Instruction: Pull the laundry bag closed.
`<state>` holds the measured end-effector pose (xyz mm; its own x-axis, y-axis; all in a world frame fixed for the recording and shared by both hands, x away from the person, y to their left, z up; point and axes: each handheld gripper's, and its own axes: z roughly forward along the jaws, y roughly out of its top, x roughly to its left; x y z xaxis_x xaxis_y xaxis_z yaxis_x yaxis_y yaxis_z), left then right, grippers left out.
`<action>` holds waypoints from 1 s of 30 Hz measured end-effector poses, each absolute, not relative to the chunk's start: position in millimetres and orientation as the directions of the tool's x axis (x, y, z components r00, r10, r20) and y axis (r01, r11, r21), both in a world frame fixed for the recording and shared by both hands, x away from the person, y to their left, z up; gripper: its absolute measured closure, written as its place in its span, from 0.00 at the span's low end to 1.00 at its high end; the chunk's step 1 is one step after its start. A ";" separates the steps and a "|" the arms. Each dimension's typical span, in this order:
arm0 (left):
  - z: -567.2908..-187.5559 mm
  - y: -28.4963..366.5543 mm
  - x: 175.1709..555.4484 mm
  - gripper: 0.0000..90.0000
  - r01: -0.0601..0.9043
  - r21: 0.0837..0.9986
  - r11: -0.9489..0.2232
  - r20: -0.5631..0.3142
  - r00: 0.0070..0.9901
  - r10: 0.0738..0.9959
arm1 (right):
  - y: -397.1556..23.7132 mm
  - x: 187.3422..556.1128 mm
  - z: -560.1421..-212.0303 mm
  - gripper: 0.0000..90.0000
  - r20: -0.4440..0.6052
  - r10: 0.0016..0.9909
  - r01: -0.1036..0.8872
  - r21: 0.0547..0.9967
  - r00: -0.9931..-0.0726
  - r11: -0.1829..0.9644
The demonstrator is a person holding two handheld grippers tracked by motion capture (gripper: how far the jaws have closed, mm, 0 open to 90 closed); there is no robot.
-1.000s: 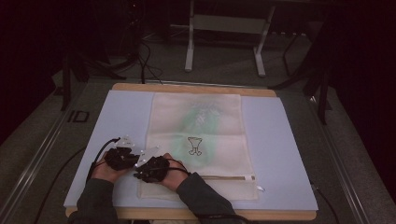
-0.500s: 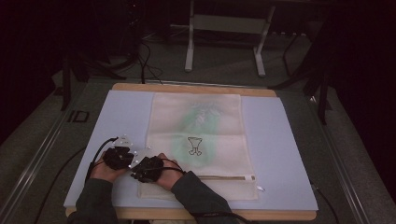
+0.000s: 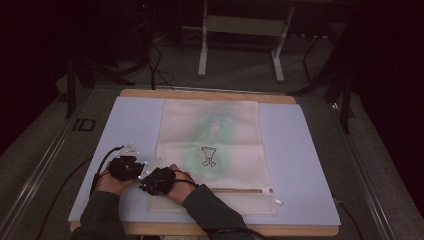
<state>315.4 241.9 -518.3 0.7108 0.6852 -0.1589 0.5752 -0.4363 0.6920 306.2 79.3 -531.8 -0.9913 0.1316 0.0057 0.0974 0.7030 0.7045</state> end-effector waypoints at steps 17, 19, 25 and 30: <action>-518.7 242.5 315.3 1.00 0.579 0.688 -0.437 -0.160 0.708 0.688 | 69.7 301.8 -518.4 0.91 -0.019 0.123 0.070 0.728 -0.992 0.682; -518.8 242.4 315.4 1.00 0.580 0.688 -0.436 -0.161 0.708 0.688 | 67.0 301.2 -517.8 0.91 -0.019 0.124 0.071 0.731 -0.992 0.679; -519.0 241.5 315.3 1.00 0.577 0.685 -0.445 -0.157 0.714 0.682 | 56.1 299.9 -516.4 0.90 -0.016 0.132 0.078 0.735 -0.991 0.674; -519.2 240.1 315.2 1.00 0.572 0.682 -0.455 -0.154 0.721 0.676 | 46.8 300.0 -518.0 0.90 -0.013 0.133 0.082 0.728 -0.991 0.681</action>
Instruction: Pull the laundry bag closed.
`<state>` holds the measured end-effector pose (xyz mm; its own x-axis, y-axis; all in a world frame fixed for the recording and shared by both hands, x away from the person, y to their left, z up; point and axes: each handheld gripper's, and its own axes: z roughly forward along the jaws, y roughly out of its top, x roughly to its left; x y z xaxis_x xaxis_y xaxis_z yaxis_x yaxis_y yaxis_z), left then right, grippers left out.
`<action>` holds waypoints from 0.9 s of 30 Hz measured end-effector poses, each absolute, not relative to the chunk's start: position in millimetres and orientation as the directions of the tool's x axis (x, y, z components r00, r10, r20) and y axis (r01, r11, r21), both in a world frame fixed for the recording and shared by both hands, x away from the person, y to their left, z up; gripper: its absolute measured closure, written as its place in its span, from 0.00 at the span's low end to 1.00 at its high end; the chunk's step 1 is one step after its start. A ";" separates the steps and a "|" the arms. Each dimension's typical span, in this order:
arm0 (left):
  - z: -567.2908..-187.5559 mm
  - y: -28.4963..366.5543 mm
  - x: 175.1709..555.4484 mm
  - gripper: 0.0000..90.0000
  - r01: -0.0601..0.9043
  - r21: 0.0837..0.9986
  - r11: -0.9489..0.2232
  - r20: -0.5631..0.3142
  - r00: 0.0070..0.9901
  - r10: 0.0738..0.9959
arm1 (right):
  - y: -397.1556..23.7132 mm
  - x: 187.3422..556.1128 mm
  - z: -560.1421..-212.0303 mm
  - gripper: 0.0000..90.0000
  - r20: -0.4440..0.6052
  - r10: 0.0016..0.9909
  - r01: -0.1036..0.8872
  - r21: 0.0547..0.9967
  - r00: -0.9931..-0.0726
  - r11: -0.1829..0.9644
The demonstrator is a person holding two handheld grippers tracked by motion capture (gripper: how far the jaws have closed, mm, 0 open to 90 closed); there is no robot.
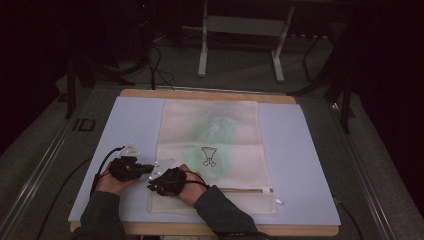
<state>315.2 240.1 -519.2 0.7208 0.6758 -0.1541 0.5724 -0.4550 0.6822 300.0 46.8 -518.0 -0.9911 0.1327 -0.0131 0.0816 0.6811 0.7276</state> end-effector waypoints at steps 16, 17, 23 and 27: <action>-521.8 233.1 314.6 1.00 0.564 0.669 -0.484 -0.165 0.748 0.643 | 41.3 305.3 -531.0 0.90 0.052 0.149 0.142 0.703 -0.988 0.697; -522.1 231.9 314.4 1.00 0.562 0.665 -0.492 -0.166 0.753 0.637 | 41.0 304.9 -531.8 0.90 0.052 0.151 0.143 0.704 -0.987 0.695; -524.9 227.0 313.1 1.00 0.562 0.645 -0.517 -0.166 0.764 0.623 | 40.6 303.4 -532.5 0.90 0.032 0.149 0.128 0.703 -0.988 0.700; -526.0 227.6 312.3 0.99 0.570 0.634 -0.522 -0.173 0.763 0.623 | 40.1 303.6 -533.2 0.90 0.042 0.153 0.138 0.706 -0.987 0.695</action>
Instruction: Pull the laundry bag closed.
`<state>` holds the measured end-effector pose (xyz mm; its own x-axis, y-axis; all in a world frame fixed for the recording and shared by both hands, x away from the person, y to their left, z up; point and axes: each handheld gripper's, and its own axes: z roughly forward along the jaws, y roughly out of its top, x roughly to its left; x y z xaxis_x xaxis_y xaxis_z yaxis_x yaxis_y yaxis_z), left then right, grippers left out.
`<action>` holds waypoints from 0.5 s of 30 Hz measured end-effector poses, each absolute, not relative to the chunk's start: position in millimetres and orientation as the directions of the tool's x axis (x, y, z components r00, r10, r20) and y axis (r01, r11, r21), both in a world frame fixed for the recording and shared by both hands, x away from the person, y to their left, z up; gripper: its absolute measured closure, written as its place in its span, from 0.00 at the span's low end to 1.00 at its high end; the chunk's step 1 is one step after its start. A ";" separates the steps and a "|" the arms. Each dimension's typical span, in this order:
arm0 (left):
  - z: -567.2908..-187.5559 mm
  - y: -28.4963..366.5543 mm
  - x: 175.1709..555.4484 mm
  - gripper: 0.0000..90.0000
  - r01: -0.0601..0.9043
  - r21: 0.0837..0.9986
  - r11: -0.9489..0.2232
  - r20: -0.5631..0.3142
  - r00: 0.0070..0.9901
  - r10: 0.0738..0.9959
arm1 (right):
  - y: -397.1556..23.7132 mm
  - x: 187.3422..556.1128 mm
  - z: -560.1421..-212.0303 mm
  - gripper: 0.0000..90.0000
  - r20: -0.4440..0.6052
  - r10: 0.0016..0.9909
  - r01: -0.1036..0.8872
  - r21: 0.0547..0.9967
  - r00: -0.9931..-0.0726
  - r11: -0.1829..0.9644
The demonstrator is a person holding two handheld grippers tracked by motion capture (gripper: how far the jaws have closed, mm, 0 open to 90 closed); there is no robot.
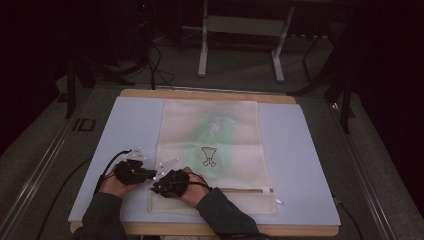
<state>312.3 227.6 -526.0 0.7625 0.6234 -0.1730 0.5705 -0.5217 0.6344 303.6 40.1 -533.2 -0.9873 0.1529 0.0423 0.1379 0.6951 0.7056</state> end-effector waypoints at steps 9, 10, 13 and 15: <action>-525.7 227.2 308.6 0.99 0.580 0.615 -0.534 -0.185 0.765 0.617 | 40.2 305.2 -533.0 0.89 0.064 0.160 0.158 0.702 -0.985 0.694; -525.4 227.0 308.0 0.99 0.579 0.611 -0.539 -0.182 0.766 0.617 | 40.2 305.8 -532.9 0.89 0.064 0.157 0.156 0.701 -0.986 0.696; -524.7 226.3 306.1 0.99 0.579 0.606 -0.545 -0.174 0.765 0.620 | 41.4 306.2 -532.6 0.88 0.080 0.161 0.171 0.697 -0.984 0.696; -524.3 226.2 305.6 0.99 0.580 0.602 -0.549 -0.169 0.765 0.622 | 42.7 306.0 -532.6 0.88 0.080 0.162 0.172 0.694 -0.984 0.699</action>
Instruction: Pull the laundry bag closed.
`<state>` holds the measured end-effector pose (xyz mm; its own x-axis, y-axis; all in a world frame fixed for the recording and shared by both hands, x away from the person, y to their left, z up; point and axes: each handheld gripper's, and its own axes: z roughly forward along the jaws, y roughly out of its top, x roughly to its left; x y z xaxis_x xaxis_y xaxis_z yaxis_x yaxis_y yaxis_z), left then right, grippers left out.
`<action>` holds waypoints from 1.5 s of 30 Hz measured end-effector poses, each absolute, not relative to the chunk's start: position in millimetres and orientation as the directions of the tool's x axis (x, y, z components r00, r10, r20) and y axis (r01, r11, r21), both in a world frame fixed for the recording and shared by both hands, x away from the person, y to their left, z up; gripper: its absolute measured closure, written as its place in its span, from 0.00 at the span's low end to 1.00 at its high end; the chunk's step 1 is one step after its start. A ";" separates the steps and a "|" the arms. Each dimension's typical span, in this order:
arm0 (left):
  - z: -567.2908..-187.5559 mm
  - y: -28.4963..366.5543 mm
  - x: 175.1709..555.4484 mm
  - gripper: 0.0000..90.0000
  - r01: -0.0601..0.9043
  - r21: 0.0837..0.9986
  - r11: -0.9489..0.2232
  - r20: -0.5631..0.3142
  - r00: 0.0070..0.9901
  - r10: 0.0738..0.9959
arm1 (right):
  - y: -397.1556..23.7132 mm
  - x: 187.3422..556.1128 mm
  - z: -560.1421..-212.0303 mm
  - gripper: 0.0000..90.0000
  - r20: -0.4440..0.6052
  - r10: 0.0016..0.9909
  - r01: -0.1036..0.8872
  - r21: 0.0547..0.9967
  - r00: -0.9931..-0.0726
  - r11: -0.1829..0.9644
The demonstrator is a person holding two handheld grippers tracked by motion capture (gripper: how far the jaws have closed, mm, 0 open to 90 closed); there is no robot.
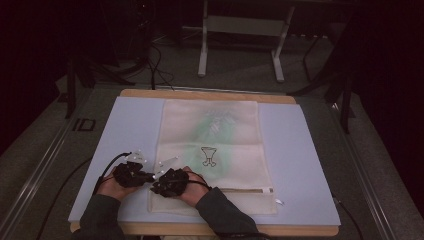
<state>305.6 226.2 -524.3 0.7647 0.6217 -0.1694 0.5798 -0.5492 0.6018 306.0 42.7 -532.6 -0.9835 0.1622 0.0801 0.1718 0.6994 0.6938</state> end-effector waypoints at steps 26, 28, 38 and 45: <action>-521.7 223.7 303.3 1.00 0.580 0.567 -0.585 -0.151 0.771 0.619 | 36.0 301.8 -529.4 0.91 -0.013 0.129 0.087 0.669 -0.992 0.738; -521.9 223.9 303.3 1.00 0.580 0.569 -0.583 -0.153 0.771 0.618 | 33.1 301.5 -528.3 0.91 -0.011 0.132 0.092 0.661 -0.991 0.745; -521.7 222.8 302.3 1.00 0.580 0.571 -0.581 -0.148 0.769 0.622 | 25.6 298.8 -525.5 0.91 -0.039 0.126 0.072 0.639 -0.991 0.766; -522.8 225.4 303.3 1.00 0.619 0.567 -0.544 -0.216 0.748 0.628 | 24.9 297.0 -526.0 0.91 -0.062 0.125 0.058 0.632 -0.990 0.772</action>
<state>303.3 225.4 -522.8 0.7481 0.6276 -0.2155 0.6193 -0.5435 0.5667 297.0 24.9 -526.0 -0.9902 0.1252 -0.0622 0.0580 0.7724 0.6324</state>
